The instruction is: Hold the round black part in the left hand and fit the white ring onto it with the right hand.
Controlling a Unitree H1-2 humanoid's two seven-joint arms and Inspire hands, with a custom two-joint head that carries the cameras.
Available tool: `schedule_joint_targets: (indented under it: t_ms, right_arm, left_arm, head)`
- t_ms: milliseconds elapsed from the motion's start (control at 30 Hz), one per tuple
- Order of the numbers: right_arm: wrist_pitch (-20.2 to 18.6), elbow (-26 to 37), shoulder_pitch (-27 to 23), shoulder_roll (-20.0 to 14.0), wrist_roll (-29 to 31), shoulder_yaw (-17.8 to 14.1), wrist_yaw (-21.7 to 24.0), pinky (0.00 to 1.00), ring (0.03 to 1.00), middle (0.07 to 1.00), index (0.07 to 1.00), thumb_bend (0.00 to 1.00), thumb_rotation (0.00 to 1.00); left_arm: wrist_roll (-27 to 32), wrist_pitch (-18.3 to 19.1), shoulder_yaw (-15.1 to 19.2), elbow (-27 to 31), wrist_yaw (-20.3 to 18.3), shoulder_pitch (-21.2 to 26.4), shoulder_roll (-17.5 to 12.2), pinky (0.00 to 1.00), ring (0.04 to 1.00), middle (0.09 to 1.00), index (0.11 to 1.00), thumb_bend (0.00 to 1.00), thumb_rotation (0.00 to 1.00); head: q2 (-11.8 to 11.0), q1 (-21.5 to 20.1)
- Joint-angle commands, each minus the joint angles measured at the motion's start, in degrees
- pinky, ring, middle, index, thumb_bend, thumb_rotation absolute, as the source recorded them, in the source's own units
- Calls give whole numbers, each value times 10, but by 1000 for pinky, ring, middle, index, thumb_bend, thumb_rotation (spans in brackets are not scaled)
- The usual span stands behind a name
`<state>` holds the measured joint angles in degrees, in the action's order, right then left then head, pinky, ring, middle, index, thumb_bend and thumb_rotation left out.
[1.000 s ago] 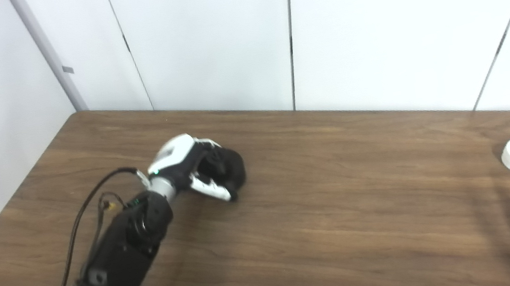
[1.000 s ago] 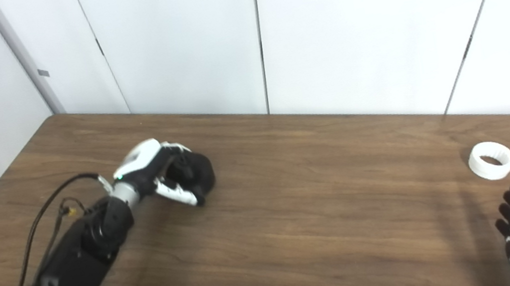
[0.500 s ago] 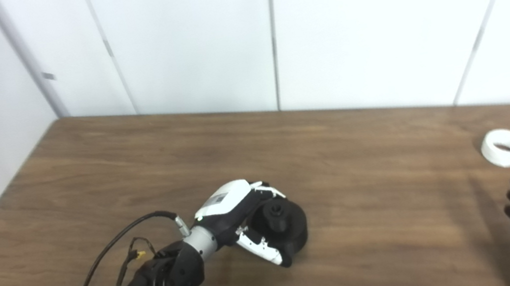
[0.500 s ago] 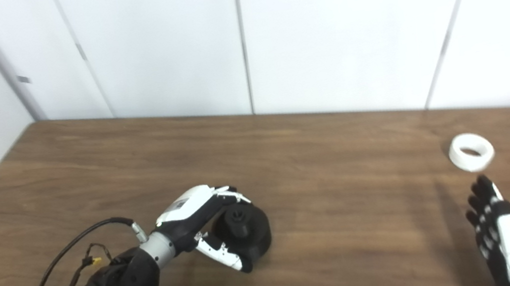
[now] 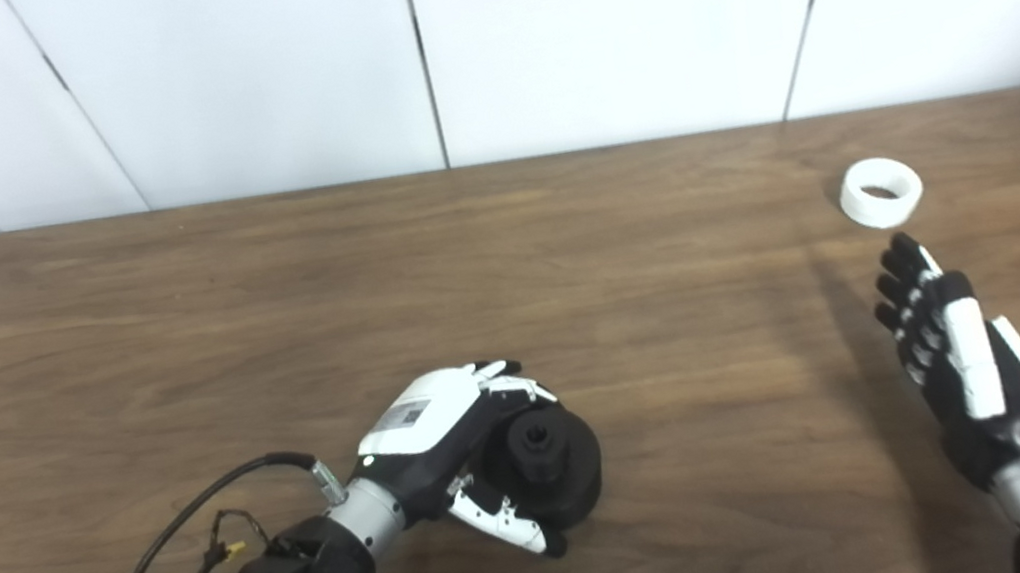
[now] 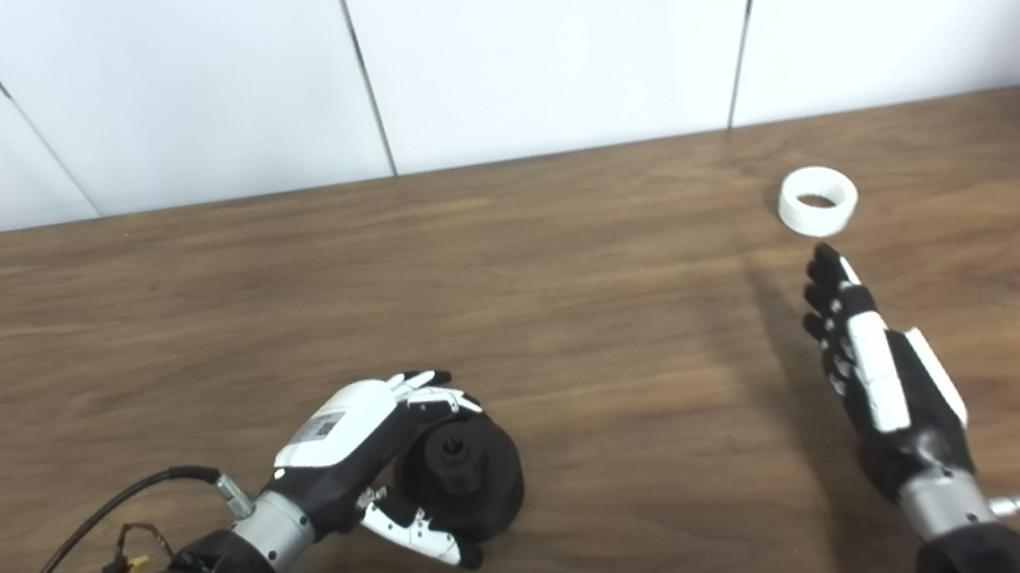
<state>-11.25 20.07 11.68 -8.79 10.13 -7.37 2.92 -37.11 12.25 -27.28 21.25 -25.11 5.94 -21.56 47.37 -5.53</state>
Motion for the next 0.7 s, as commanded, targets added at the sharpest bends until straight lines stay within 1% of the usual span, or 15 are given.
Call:
schedule_joint_targets:
  t_ms: [0,67,267,467,567,667]
  right_arm:
    - [7,24,-19,16,4,0,-5,1000,1000,1000,1000,624,1000]
    - [4,26,-20,16,6,4,-8,1000,1000,1000,1000,632,1000]
    - [-6,31,-22,13,3,12,-14,1000,1000,1000,1000,634,1000]
    - [-16,38,-23,16,-2,16,-21,1000,1000,995,993,640,1000]
    - [-18,38,-24,17,-7,18,-26,1000,1000,990,988,643,1000]
    - [-20,38,-25,17,-6,20,-28,1000,1000,986,985,651,1000]
  left_arm:
    - [-12,-2,-8,20,-19,2,2,1000,963,837,481,524,56]
    - [-15,-2,-12,27,-25,-3,5,1000,962,836,480,524,59]
    - [-28,-16,-26,32,-24,-28,24,1000,960,836,481,523,61]
    - [-23,-21,-33,33,-30,-45,49,1000,978,848,480,521,61]
    - [-23,-27,-33,31,-24,-51,57,1000,979,849,480,521,61]
    - [-34,-39,-33,23,-9,-59,62,1000,975,849,480,521,60]
  head:
    - [3,-3]
    - [5,-6]
    - [9,-13]
    - [14,-19]
    - [15,-22]
    - [15,-27]
